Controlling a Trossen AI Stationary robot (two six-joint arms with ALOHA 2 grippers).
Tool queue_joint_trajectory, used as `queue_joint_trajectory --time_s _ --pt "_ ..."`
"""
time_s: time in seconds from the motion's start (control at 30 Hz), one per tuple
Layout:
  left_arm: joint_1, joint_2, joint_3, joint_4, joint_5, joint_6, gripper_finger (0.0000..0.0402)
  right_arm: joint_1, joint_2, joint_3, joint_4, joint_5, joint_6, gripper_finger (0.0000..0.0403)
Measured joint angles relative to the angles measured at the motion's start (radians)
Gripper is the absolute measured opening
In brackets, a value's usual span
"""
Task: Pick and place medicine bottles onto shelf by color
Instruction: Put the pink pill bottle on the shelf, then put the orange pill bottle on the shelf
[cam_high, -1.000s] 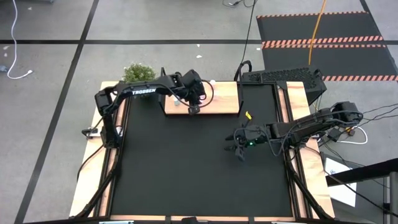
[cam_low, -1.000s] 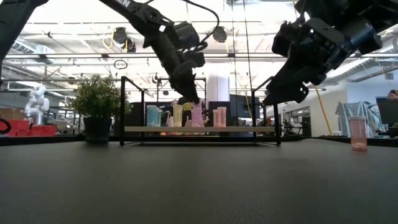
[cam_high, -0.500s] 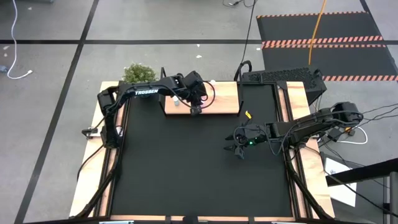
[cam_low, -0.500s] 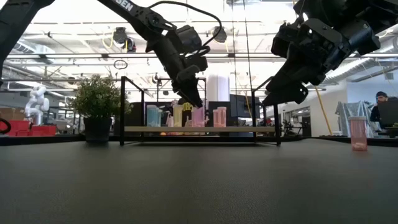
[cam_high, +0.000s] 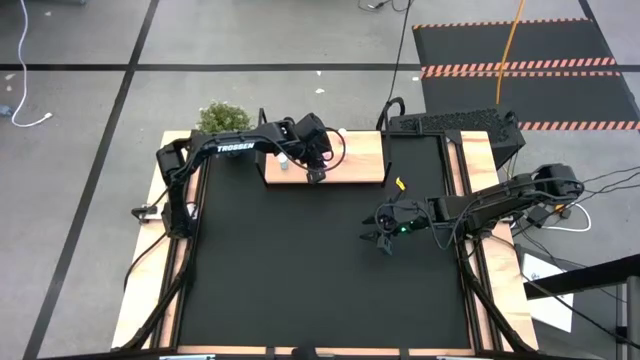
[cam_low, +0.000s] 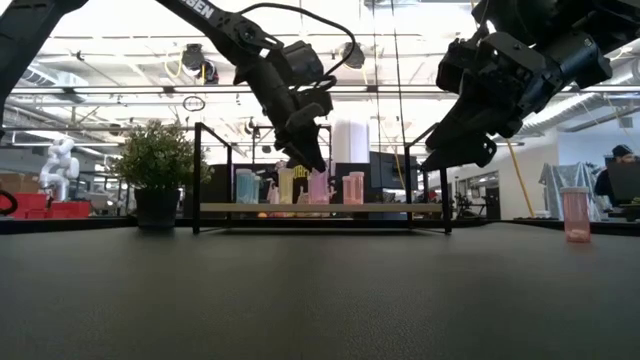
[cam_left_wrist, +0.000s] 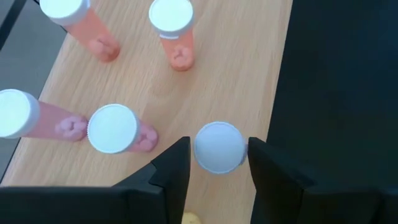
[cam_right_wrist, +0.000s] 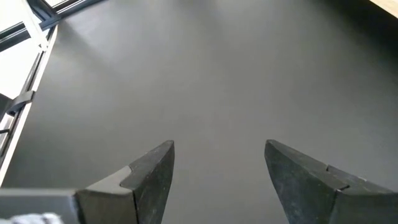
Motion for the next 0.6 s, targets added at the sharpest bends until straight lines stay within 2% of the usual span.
queue_joint_trajectory --time_s 0.37,0.6 --pt "0.0 0.0 0.0 0.0 -0.001 -0.003 0.0211 0.0 0.0 0.0 0.0 -0.001 0.007 0.0247" --pt "-0.008 -0.043 0.099 -0.167 -0.023 0.006 0.0239 0.0 0.0 0.0 0.009 0.001 0.027 0.0247"
